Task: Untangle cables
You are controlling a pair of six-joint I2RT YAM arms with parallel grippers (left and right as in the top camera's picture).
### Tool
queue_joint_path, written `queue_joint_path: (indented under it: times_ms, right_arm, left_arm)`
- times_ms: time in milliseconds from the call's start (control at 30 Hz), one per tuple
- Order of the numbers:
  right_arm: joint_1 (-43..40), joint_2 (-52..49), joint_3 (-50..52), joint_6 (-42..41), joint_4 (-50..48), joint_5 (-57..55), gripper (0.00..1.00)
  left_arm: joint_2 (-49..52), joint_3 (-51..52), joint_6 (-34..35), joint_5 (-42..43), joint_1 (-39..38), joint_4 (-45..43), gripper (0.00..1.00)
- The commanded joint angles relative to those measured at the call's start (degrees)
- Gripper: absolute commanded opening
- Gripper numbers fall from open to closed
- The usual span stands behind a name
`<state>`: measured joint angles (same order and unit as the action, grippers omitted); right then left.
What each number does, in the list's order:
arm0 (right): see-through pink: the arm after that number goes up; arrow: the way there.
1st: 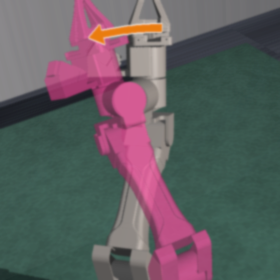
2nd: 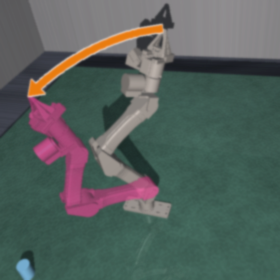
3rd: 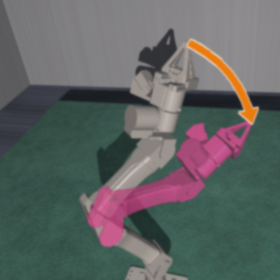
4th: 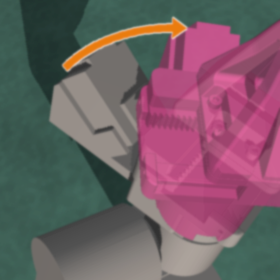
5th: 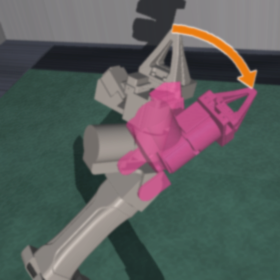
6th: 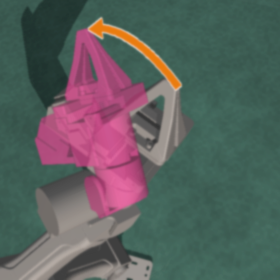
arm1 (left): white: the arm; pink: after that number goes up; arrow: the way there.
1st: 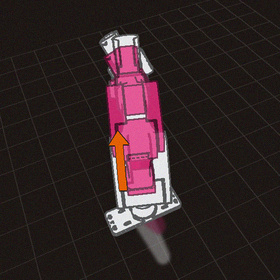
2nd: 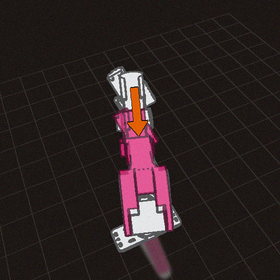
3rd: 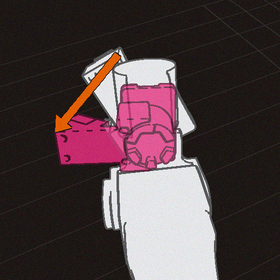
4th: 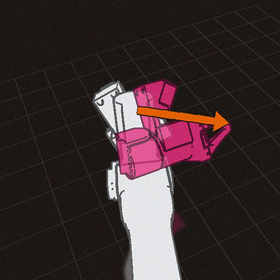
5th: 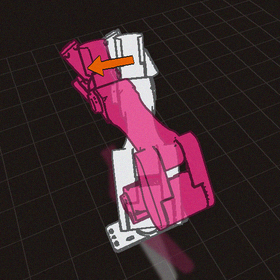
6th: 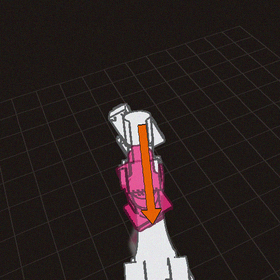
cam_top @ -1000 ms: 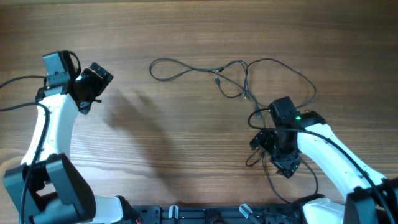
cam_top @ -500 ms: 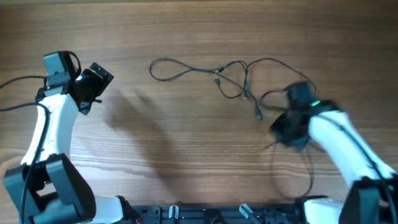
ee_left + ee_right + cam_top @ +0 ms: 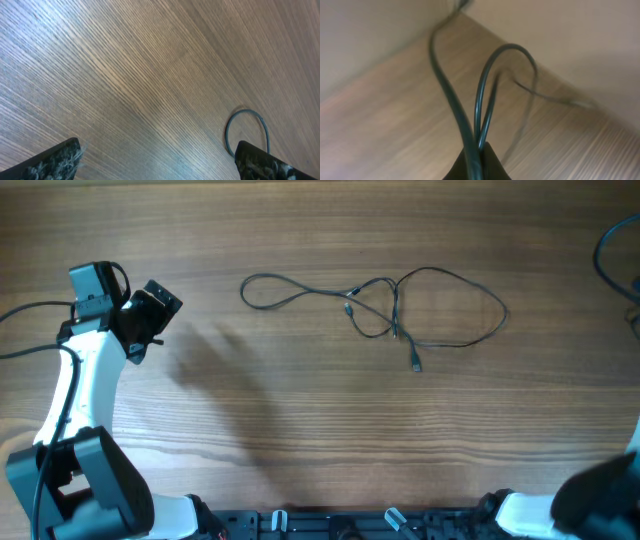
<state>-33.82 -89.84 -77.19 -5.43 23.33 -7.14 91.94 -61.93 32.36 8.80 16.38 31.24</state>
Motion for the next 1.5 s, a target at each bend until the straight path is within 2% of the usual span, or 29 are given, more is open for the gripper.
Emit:
queue_joint_path:
  times_ms: [0,100,200,367,500,533,567,600,633,667,833,1067,1167,1233,1300,1367,1467]
  right_arm:
    - [-2.3,-9.7,-0.3,15.9,-5.5,-2.6,0.04]
    - [-4.0,-17.1,-0.3,16.5,-6.6,-4.1,0.04]
    - [-6.8,-24.9,-0.3,8.2,-6.1,-20.3,0.04]
    - [-14.6,-25.3,-0.3,6.4,-3.9,-26.5,0.04]
    - [-20.9,-25.3,-0.3,6.7,-3.5,-22.0,0.04]
    - [-22.2,-25.2,-0.3,7.2,-3.3,-14.8,0.05]
    - [-22.7,-25.2,-0.3,8.4,-3.2,-8.3,0.12]
    - [-22.8,-25.2,-0.3,10.8,-3.1,-0.1,0.51]
    - [-22.5,-25.2,-0.3,12.1,-3.1,4.5,0.96]
    - [-21.9,-25.2,-0.5,12.0,-3.1,5.3,1.0]
    - [-19.5,-17.8,-0.6,2.4,-2.4,-9.5,1.0]
    - [-19.4,-0.5,-0.6,2.2,-4.3,-10.3,1.0]
    - [-19.4,6.4,-0.6,2.2,-4.0,-3.8,1.0]
    - [-19.4,10.7,-0.6,1.8,-1.7,6.3,1.0]
    - [-19.4,13.1,-0.6,-3.5,0.9,15.5,1.0]
    - [-19.4,14.5,-0.6,-13.7,5.4,24.0,1.0]
    - [-19.0,14.6,-0.5,-16.2,11.0,31.1,1.0]
  left_arm:
    - [0.1,0.1,-0.5,-0.6,-0.1,-0.2,1.0]
    - [0.1,0.1,-0.5,-0.6,-0.1,-0.2,1.0]
    - [0.1,0.1,-0.5,-0.6,-0.1,-0.2,1.0]
    - [0.1,0.1,-0.5,-0.6,-0.1,-0.2,1.0]
    - [0.1,0.1,-0.5,-0.6,-0.1,-0.2,1.0]
    - [0.1,0.1,-0.5,-0.6,-0.1,-0.2,1.0]
    - [0.1,0.1,-0.5,-0.6,-0.1,-0.2,1.0]
    - [0.1,0.1,-0.5,-0.6,-0.1,-0.2,1.0]
    - [0.1,0.1,-0.5,-0.6,-0.1,-0.2,1.0]
    - [0.1,0.1,-0.5,-0.6,-0.1,-0.2,1.0]
    - [0.1,0.1,-0.5,-0.6,-0.1,-0.2,1.0]
    - [0.1,0.1,-0.5,-0.6,-0.1,-0.2,1.0]
    - [0.1,0.1,-0.5,-0.6,-0.1,-0.2,1.0]
    - [0.1,0.1,-0.5,-0.6,-0.1,-0.2,1.0]
    - [0.1,0.1,-0.5,-0.6,-0.1,-0.2,1.0]
    - [0.1,0.1,-0.5,-0.6,-0.1,-0.2,1.0]
    - [0.1,0.1,-0.5,-0.6,-0.1,-0.2,1.0]
